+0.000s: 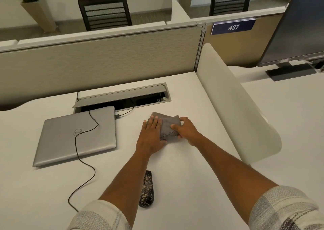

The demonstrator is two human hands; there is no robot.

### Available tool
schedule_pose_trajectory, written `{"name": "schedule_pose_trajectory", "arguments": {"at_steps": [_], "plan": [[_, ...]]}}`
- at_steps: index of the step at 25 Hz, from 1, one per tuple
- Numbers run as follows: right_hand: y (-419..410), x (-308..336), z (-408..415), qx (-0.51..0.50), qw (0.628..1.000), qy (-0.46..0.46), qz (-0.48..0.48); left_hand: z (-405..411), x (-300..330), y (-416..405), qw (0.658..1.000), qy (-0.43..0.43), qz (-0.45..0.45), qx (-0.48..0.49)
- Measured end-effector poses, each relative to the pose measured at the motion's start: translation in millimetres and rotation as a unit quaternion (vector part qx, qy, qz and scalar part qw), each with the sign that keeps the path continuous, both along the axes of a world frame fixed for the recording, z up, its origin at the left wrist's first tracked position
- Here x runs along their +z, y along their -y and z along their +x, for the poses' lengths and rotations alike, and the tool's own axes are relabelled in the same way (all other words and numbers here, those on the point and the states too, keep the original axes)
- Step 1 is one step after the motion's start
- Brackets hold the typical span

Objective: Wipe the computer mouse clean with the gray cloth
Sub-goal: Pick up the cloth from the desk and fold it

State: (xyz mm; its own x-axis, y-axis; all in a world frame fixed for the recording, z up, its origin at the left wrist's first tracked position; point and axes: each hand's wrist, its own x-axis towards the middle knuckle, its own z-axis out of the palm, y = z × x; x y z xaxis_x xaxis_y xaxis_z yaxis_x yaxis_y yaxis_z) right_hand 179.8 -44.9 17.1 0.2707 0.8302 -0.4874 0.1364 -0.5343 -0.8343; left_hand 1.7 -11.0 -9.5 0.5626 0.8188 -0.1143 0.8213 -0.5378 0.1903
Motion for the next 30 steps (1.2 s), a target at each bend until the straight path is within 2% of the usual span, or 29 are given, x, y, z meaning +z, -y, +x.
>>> {"name": "schedule_pose_trajectory", "arguments": {"at_steps": [4, 6, 9, 13, 15, 17, 20, 22, 24, 26, 30], "plan": [[8.8, 31.7, -2.9, -0.015, 0.992, -0.115, -0.040, -5.3, 15.7, 14.3, 0.997, 0.073, 0.025, -0.028], [13.3, 49.2, -4.4, -0.039, 0.989, -0.134, -0.044, -6.1, 27.8, 22.3, 0.991, 0.133, 0.008, -0.016], [21.3, 73.8, -5.7, -0.074, 0.987, -0.144, -0.026, -6.7, 48.0, 28.5, 0.972, 0.225, -0.067, 0.019], [39.3, 102.4, -2.7, -0.085, 0.983, -0.158, 0.030, -14.3, 67.4, 34.0, 0.946, 0.296, -0.106, 0.074], [50.7, 109.2, -3.4, -0.078, 0.989, -0.101, 0.072, -20.4, 74.8, 40.4, 0.931, 0.321, -0.146, 0.096], [64.0, 109.8, -7.4, -0.041, 0.991, 0.021, 0.127, -27.9, 81.2, 48.2, 0.914, 0.335, -0.210, 0.096], [86.2, 105.3, -20.6, 0.082, 0.965, 0.137, 0.206, -38.8, 90.5, 61.4, 0.898, 0.328, -0.288, 0.053], [97.0, 104.8, -30.7, 0.167, 0.950, 0.148, 0.216, -41.5, 96.5, 70.5, 0.902, 0.304, -0.307, 0.009], [104.8, 103.6, -37.7, 0.209, 0.940, 0.166, 0.212, -43.5, 102.3, 79.0, 0.898, 0.285, -0.335, -0.004], [111.6, 100.5, -39.7, 0.197, 0.943, 0.163, 0.214, -50.3, 104.6, 86.3, 0.888, 0.282, -0.364, 0.014], [129.0, 95.0, -42.6, 0.108, 0.964, 0.113, 0.215, -74.1, 101.9, 93.1, 0.849, 0.336, -0.403, 0.068]]}}
